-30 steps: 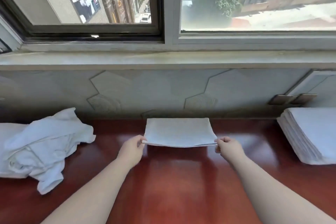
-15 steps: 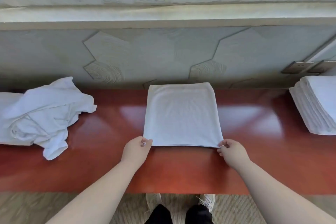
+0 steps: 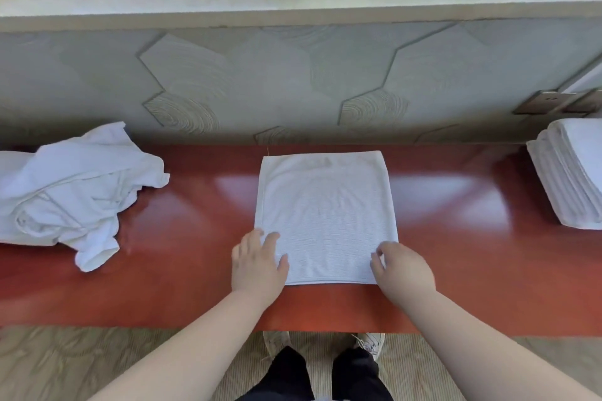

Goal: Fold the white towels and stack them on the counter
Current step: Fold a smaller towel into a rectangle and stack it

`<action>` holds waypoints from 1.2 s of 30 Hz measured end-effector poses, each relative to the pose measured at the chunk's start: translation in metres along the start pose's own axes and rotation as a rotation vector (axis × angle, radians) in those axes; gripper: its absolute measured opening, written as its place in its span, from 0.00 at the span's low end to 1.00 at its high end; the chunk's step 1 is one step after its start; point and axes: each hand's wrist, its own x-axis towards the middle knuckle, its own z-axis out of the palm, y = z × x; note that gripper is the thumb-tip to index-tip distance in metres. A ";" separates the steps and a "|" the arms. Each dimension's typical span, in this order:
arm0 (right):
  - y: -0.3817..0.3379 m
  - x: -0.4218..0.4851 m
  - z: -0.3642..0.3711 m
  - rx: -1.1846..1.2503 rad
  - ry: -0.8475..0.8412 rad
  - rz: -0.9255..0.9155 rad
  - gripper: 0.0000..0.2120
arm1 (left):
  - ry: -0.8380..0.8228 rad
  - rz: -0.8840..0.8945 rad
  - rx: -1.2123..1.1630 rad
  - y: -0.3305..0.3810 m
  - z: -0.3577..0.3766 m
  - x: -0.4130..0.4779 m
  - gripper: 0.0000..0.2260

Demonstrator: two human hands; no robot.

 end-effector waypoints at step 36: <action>-0.018 0.215 0.030 -0.220 -0.011 -0.212 0.36 | -0.049 0.163 0.195 0.008 0.043 0.181 0.36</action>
